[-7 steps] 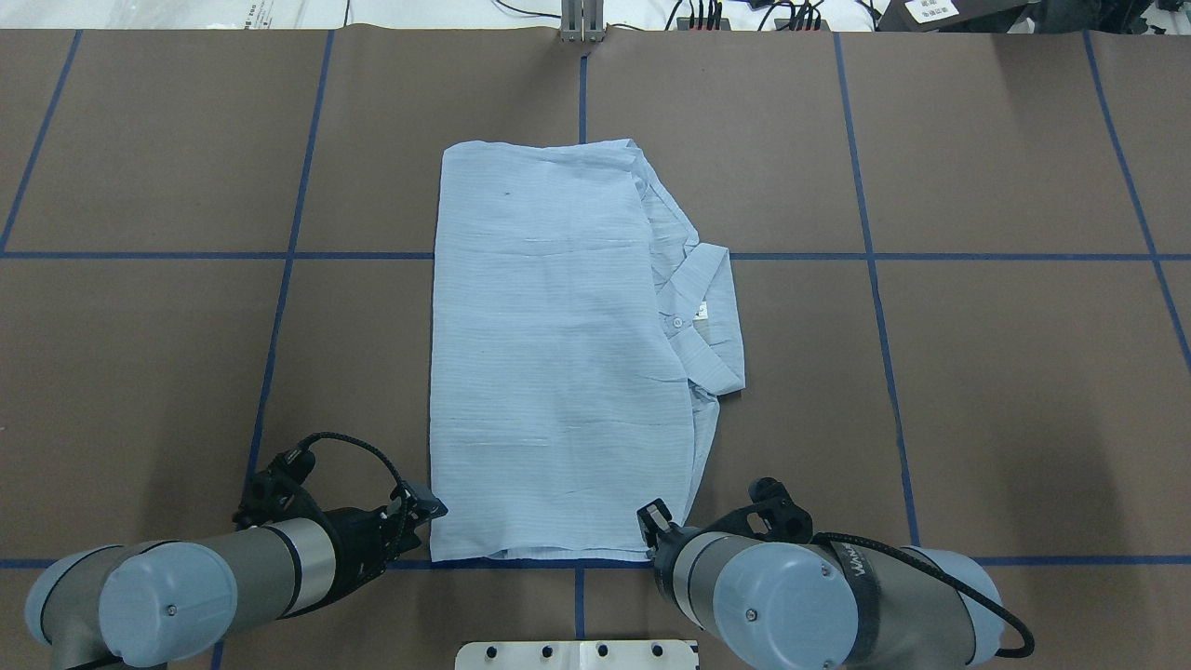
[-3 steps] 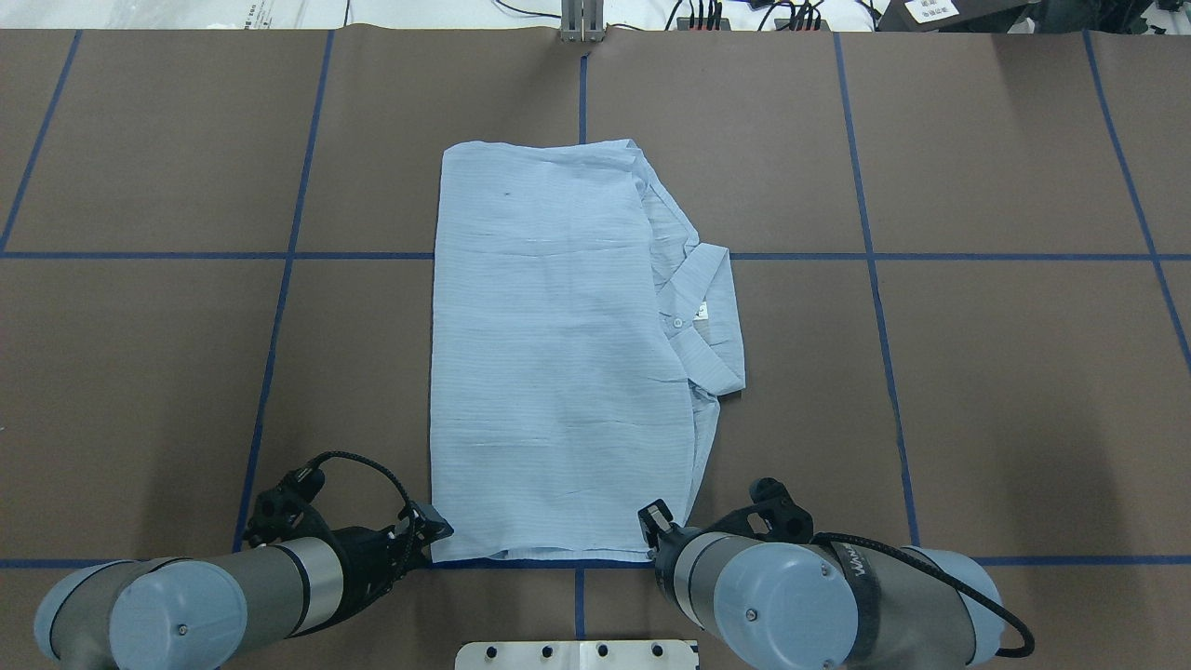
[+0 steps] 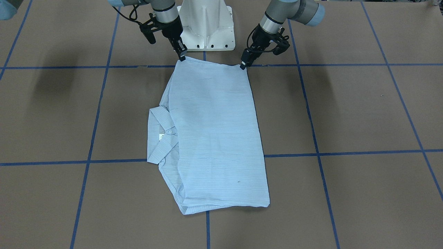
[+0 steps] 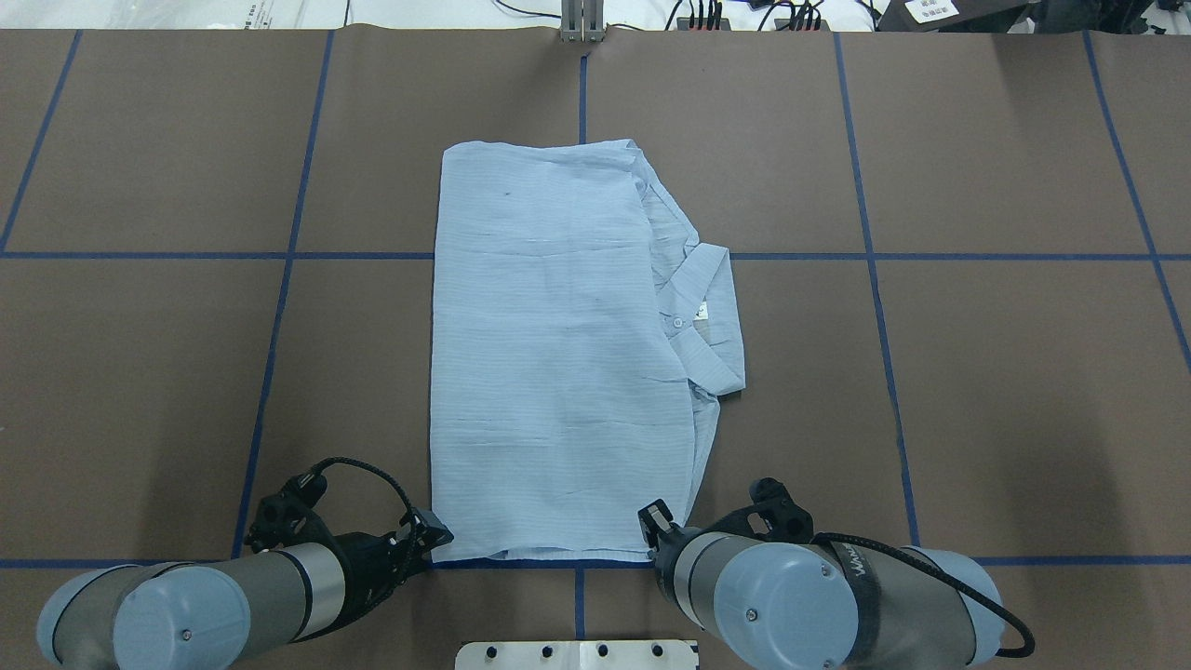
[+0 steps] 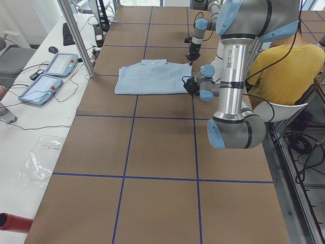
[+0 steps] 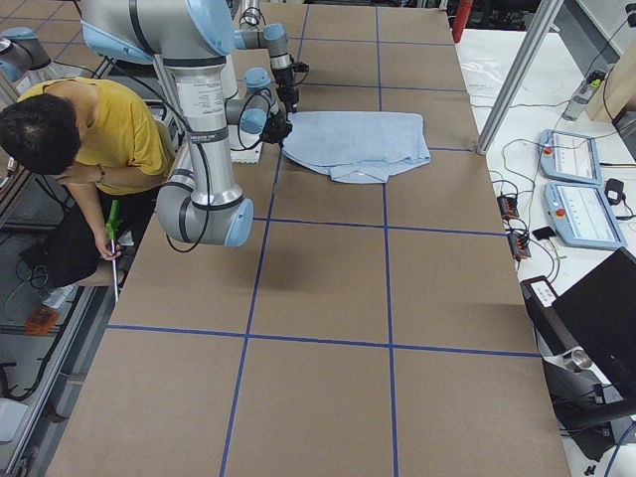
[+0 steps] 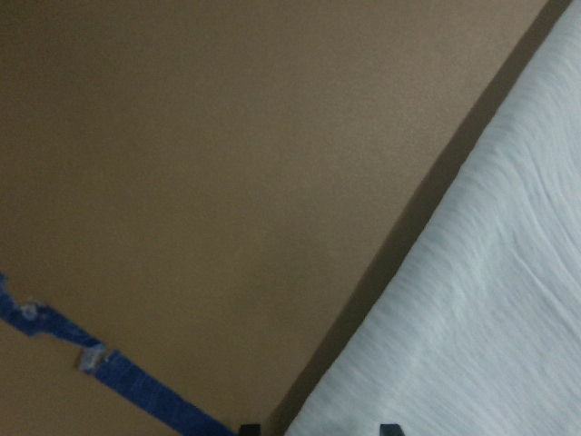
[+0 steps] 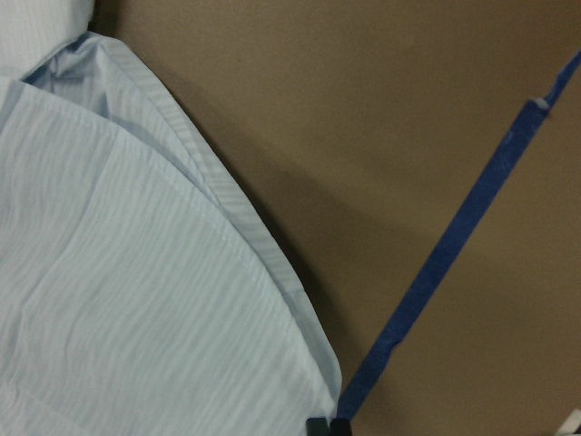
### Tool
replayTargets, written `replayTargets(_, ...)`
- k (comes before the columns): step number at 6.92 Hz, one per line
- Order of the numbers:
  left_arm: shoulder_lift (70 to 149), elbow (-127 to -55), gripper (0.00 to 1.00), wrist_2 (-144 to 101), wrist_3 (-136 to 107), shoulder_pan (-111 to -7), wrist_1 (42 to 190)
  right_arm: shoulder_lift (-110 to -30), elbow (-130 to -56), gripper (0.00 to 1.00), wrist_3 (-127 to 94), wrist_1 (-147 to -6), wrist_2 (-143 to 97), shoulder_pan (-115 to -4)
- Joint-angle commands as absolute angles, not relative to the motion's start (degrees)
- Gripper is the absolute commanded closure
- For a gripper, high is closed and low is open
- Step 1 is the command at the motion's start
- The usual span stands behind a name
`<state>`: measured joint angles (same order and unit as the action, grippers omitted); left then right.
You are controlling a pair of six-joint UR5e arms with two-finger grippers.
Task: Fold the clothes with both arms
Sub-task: 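Grasp the near edge of the shirt with both grippers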
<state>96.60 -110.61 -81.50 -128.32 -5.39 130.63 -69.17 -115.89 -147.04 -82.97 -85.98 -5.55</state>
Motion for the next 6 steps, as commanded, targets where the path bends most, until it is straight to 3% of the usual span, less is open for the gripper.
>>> replayTargets(1,96.6,-110.6,0.61,-81.5,-128.4,-5.4,130.6,-69.1,-115.9,1.0,-147.0,-83.0,-86.0,-5.5)
replayTargets(2,96.5,-110.6,0.99,-81.5,-129.7,-5.4,130.6,-69.1,-116.0,1.0,-147.0,-83.0,-86.0,-5.5)
replayTargets(6,97.0,-111.4,1.0,-81.5,-130.2,-5.4,130.6,-69.1,-116.2,1.0,-147.1,-83.0,-86.0,-5.5)
